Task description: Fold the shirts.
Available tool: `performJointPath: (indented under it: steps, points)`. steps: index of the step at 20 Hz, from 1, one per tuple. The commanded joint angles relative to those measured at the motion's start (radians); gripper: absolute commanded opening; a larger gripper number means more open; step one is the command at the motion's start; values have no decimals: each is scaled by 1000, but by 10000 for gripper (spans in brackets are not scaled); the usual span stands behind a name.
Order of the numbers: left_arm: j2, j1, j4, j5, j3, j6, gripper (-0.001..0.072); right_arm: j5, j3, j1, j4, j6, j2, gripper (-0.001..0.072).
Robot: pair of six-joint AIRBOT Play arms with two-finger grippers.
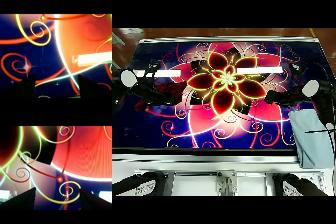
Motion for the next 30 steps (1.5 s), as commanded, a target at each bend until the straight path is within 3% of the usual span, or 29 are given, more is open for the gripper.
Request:
performJointPath:
  steps: [1,17,30]
  points:
    - [1,1,0,0,0,0,606,0,1,1,0,0,0,667]
    - [-2,1,0,5,0,0,607,0,1,1,31,1,0,666]
    - [-62,2,10,128,-1,-5,606,28,1,1,49,-6,0,667]
